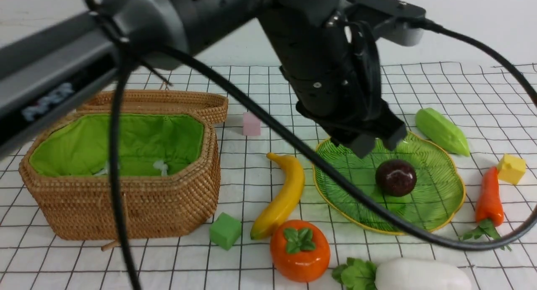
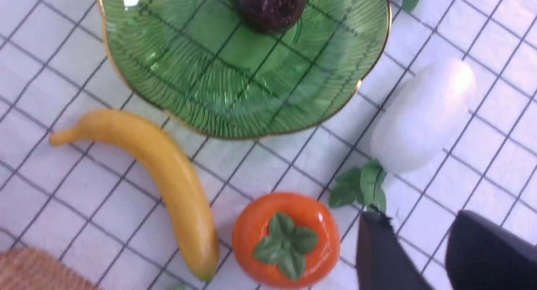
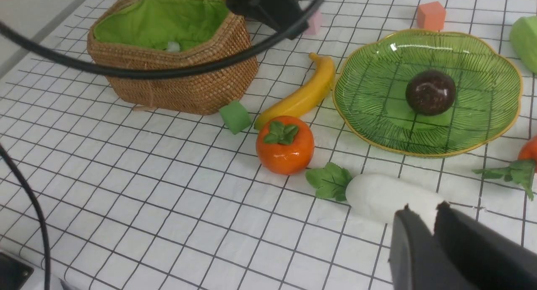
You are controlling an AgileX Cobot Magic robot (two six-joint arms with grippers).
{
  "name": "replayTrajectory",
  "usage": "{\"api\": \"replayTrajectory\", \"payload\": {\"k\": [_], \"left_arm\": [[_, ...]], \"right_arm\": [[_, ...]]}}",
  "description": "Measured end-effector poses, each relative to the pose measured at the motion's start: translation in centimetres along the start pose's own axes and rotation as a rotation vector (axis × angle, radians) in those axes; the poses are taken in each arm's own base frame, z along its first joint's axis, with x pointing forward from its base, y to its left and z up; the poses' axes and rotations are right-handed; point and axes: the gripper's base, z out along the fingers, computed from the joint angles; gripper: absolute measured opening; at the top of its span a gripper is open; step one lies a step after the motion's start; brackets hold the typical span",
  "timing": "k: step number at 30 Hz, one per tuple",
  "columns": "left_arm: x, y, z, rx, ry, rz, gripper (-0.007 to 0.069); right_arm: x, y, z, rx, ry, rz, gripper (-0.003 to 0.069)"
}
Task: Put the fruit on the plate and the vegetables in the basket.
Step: Grab a tomato with your left arm and place it on the plate on the right.
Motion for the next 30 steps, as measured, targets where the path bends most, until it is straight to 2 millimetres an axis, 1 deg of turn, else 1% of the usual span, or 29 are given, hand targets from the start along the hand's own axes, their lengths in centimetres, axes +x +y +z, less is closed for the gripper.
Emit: {"api": "replayTrajectory", "payload": {"k": [2,3,4,5,7,8,9,10,11,12,14,15,16,17,18,19,20,21,22,24,27,28,29,30], "left_arm": [[1.9,-0.1,-0.3,-0.005,0.052,0.011,0.0089],[2.3,-0.1,0.0,-0.004,0.071,0.016,0.0071],[3.2,-0.2,0.4,-0.001,0.103,0.031,0.0041],[5.0,-0.3,1.3,0.012,0.173,0.069,0.0006],[7.2,-0.3,2.7,0.032,0.249,0.131,0.0011],[8.1,-0.3,3.6,0.039,0.266,0.168,0.0032],[8.9,-0.3,4.5,0.047,0.279,0.208,0.0076],[8.9,-0.3,4.7,0.045,0.271,0.215,0.0085],[9.3,-0.3,5.2,0.048,0.273,0.235,0.0125],[9.7,-0.2,6.4,0.047,0.245,0.260,0.0226],[10.0,-0.2,7.3,0.046,0.222,0.270,0.0354],[10.0,-0.2,7.4,0.045,0.214,0.273,0.0383],[9.9,-0.4,7.9,0.040,0.200,0.286,0.0479],[9.9,-0.5,8.0,0.035,0.192,0.297,0.0531],[9.8,-0.7,8.1,0.032,0.187,0.311,0.0566],[9.7,-1.2,8.2,0.026,0.179,0.347,0.0624],[9.7,-1.8,8.2,0.019,0.186,0.382,0.0651],[9.8,-2.5,8.3,0.011,0.200,0.418,0.0657],[9.8,-2.6,8.3,0.010,0.203,0.423,0.0657],[10.3,-4.1,8.5,-0.014,0.234,0.452,0.0638],[11.2,-5.8,8.7,-0.080,0.247,0.452,0.0561],[11.2,-5.8,8.8,-0.084,0.245,0.452,0.0556],[11.5,-5.8,9.2,-0.119,0.222,0.443,0.0520],[11.6,-5.8,9.5,-0.136,0.200,0.440,0.0505]], "right_arm": [[0.0,0.0,0.0,0.000,0.000,-0.001,0.0106],[0.0,0.0,0.0,0.000,0.000,-0.001,0.0106],[0.0,0.0,0.0,0.000,0.000,-0.002,0.0106],[0.0,0.0,0.0,0.000,0.000,-0.003,0.0108],[0.0,0.0,0.0,-0.001,0.000,-0.009,0.0109],[0.0,0.0,0.0,-0.001,0.000,-0.017,0.0109],[0.0,0.0,0.0,-0.001,0.000,-0.024,0.0109],[0.0,0.0,0.0,-0.001,0.000,-0.025,0.0109],[0.0,0.0,0.0,-0.001,0.000,-0.026,0.0109],[0.0,0.0,0.0,-0.001,0.000,-0.028,0.0109],[0.1,0.0,0.1,-0.001,0.003,-0.028,0.0109],[0.1,0.0,0.1,-0.001,0.003,-0.028,0.0109],[0.2,-0.1,0.3,-0.001,0.013,-0.024,0.0109],[0.3,-0.2,0.5,0.000,0.021,-0.021,0.0109],[0.4,-0.2,0.7,0.000,0.027,-0.019,0.0109],[0.6,-0.3,1.0,-0.003,0.041,-0.013,0.0109],[0.9,-0.4,1.3,-0.005,0.054,-0.008,0.0109],[1.0,-0.5,1.5,-0.007,0.062,-0.004,0.0109],[1.0,-0.5,1.5,-0.008,0.063,-0.003,0.0109],[1.1,-0.5,1.7,-0.014,0.071,0.002,0.0109],[1.2,-0.4,1.8,-0.023,0.073,0.006,0.0109],[1.2,-0.4,1.8,-0.023,0.073,0.006,0.0109],[1.2,-0.4,1.8,-0.023,0.073,0.006,0.0109],[1.2,-0.4,1.8,-0.024,0.073,0.007,0.0109]]}}
